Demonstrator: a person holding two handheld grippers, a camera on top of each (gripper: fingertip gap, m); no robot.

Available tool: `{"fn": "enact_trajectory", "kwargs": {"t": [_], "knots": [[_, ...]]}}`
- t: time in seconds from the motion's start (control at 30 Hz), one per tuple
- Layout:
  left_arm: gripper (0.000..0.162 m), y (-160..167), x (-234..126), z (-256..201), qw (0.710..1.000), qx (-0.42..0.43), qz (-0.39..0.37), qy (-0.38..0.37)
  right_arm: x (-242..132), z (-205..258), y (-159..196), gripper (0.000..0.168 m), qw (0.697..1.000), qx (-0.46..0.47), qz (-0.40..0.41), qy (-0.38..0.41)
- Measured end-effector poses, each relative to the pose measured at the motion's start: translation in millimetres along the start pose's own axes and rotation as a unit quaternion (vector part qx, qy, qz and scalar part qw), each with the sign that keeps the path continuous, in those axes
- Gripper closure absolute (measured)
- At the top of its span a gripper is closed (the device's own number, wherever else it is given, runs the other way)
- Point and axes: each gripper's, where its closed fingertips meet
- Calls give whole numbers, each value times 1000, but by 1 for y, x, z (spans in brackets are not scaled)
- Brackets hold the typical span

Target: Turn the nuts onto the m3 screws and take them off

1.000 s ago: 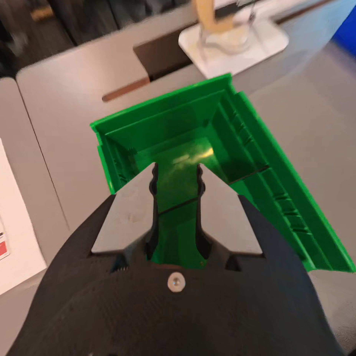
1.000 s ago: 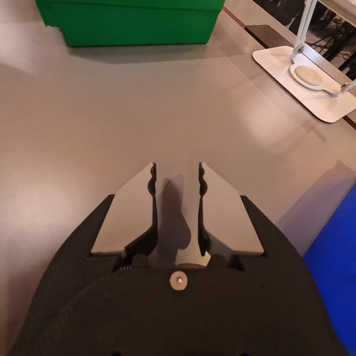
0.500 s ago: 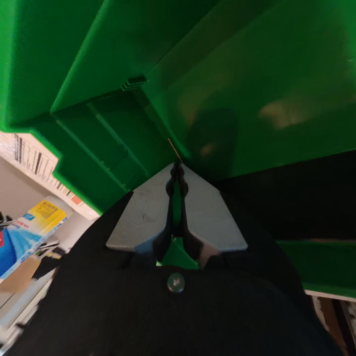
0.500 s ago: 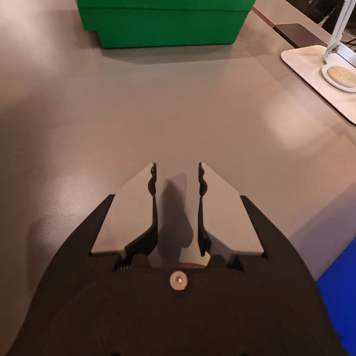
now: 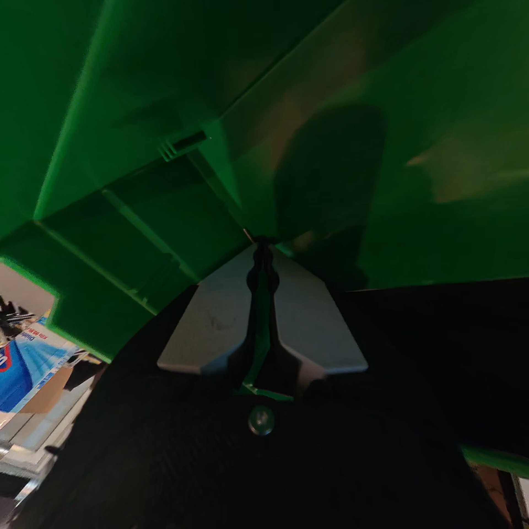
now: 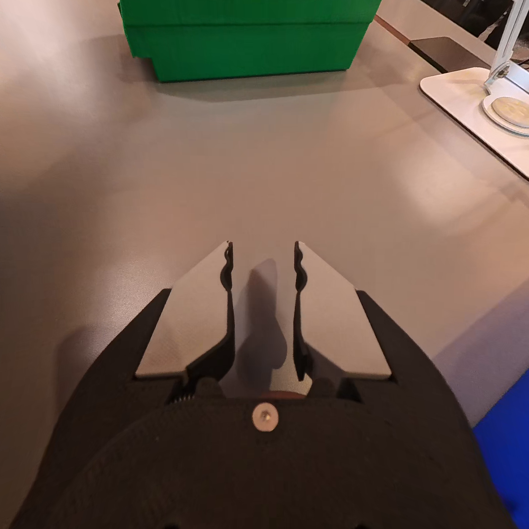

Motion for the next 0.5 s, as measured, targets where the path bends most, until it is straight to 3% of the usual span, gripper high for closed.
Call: {"fn": "enact_trajectory", "kwargs": {"t": [0.23, 0.3, 0.33, 0.4, 0.5], "knots": [[161, -2, 0, 2, 999, -23, -27, 4, 0, 2, -2, 130, 1000, -9, -4, 0], [161, -7, -5, -7, 997, -36, -50, 47, 0, 3, -2, 130, 1000, -11, -4, 0], [156, -11, -9, -13, 993, -48, -67, 80, 0, 3, -2, 130, 1000, -12, -3, 0], [127, -15, -13, -13, 987, -76, -87, 111, 0, 3, -2, 131, 1000, -14, -4, 1], [130, -15, -14, -8, 985, -93, -99, 111, 0, 3, -2, 131, 1000, -16, -4, 1]]}}
Point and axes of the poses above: each gripper's, where its closed fingertips meet, x out along the fingers, y out of its underside, z = x × y across the jaws, and after that the axes turned 7 degrees about -x, right-handed
